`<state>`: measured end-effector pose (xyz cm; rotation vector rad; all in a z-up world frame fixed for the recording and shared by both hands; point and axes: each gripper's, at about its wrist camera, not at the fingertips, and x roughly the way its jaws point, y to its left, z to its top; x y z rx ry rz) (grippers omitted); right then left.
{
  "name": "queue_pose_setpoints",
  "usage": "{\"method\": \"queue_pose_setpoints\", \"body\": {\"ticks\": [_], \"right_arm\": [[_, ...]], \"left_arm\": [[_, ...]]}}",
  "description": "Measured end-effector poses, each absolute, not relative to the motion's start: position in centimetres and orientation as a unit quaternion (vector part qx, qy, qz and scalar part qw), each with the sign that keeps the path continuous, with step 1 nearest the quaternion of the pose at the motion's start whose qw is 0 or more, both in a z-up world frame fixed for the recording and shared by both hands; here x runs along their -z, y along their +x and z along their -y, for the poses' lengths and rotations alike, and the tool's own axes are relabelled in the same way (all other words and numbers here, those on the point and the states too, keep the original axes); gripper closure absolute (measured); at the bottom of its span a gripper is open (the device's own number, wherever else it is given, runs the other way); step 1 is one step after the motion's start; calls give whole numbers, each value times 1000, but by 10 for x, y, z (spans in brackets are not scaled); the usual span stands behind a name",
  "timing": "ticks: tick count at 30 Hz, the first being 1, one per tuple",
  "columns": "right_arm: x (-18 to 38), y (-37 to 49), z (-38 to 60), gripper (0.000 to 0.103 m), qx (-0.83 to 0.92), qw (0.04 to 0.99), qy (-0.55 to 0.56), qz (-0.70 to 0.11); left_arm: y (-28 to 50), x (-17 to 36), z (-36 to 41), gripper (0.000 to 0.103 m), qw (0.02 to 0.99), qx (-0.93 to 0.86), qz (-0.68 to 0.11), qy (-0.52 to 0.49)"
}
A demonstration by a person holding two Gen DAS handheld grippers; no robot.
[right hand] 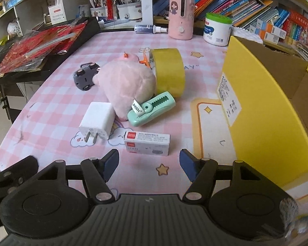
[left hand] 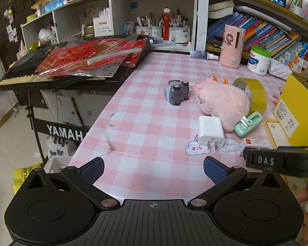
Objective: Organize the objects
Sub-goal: 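Grasp the white charger plug with the left tool while the right tool grasps the white eraser box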
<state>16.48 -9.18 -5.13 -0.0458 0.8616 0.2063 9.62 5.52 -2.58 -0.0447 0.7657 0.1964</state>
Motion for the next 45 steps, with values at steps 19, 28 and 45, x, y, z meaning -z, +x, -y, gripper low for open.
{"method": "queue_pose_setpoints", "body": {"ticks": [19,28,45], "right_arm": [[69,204,98,50,-127,890,-21,-438],[33,201,120,50,-120,923,-31,-364],[12,194,128,50,-119,936,-63,-324]], "left_arm": [[132,33,-43,1,916,-90,-389,-32],[170,45,-24,10,917,-57,-391,-55],[206,71,3,62,908,-17,-418,3]]}}
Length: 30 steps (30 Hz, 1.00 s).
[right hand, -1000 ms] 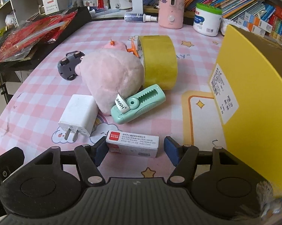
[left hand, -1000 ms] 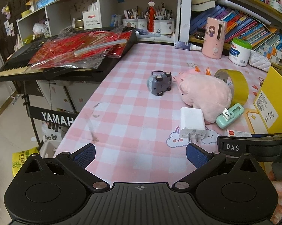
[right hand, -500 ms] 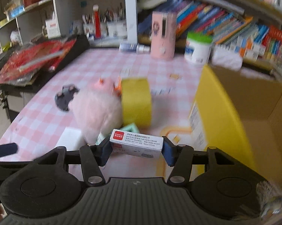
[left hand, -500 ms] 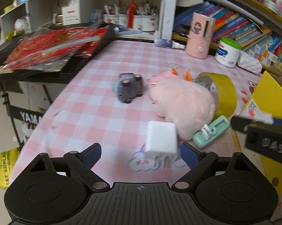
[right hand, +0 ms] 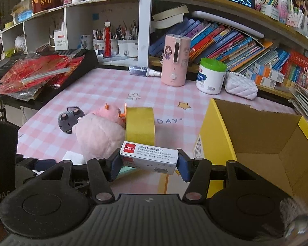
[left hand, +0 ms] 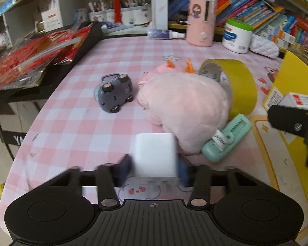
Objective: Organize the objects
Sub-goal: 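Grasp the white charger plug with the left tool while the right tool grasps the white eraser box, then carry the charger and eraser box with both tools over the yellow cardboard box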
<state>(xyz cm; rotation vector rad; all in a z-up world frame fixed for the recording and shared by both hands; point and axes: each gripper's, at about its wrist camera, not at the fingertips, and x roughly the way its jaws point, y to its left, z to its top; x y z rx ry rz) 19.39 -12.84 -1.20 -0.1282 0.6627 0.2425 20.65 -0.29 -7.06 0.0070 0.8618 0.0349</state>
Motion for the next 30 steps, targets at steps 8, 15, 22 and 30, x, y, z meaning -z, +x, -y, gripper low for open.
{"method": "queue_pose_setpoints", "body": {"ticks": [8,15,22,30], "right_arm": [[13,181,122,50,-110,929,-64,-347],[15,161,111,50,-91,921,-71,-373],[8,126,97,50,-73,922,-79,-373],[4,78,83,50,-67,924,-85,-368]], "left_arm": [[179,50,-22,62,908,-17,-415,-52],[145,9,-41,62,925,-41,-372,-68],[106,-12,-42,61,937,-52,-342,-48],[64,-4,-42,61,935,-37,-352,-21]]}}
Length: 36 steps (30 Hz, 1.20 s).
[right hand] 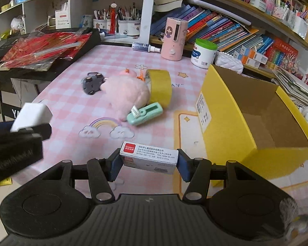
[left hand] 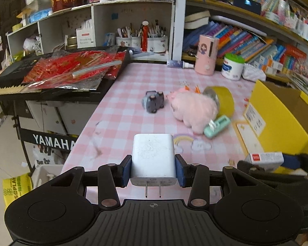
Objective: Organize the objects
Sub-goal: 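Carry the charger and eraser box with both tools over the yellow cardboard box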
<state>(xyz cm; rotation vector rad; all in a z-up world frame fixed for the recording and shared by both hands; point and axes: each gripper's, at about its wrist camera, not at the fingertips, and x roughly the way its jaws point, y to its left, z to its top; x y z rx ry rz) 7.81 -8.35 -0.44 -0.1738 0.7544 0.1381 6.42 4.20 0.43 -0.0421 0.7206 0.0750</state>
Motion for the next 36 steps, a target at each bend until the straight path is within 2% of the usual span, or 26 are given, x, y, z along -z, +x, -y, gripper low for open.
{"method": "queue_pose_setpoints", "body": {"ticks": [16,36], "right_arm": [[2,2,77,50,-37,929,-71,-361],[5,-48,131,50,58,928,-23,-366]], "left_arm": [[-2,-2,-45,61,937,0,-350,9],[-22,5,6,61,929,99,-354,42]]}}
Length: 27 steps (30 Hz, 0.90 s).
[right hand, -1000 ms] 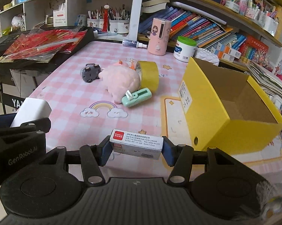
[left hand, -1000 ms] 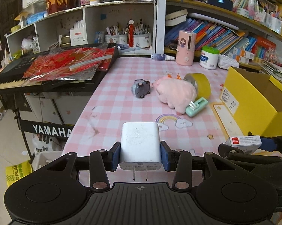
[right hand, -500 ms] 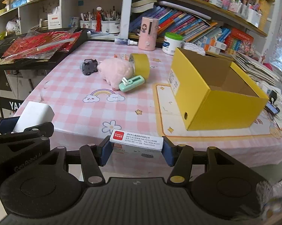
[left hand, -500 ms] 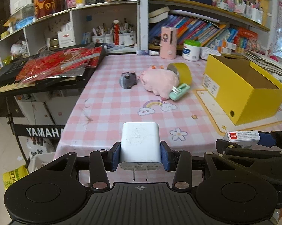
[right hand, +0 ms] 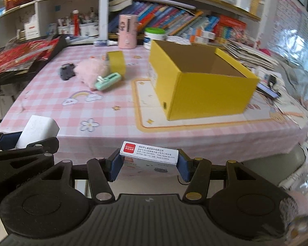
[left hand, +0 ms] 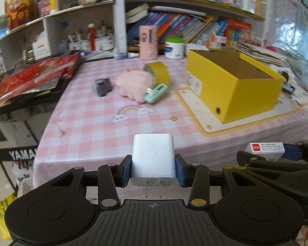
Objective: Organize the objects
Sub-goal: 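Carry the charger and eraser box with both tools over the yellow cardboard box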
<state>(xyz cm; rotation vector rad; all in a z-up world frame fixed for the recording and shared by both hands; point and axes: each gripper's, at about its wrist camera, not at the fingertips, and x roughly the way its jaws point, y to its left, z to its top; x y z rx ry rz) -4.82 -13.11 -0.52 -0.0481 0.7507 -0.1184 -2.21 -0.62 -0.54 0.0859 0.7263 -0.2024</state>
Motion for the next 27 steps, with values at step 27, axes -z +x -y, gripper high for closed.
{"method": "queue_pose_setpoints", "body": {"ticks": [27], "right_arm": [[-3,-14,259,50,126,928,5,-352]], "left_arm": [[26,-3,132,61,926,164,-330,74]]}}
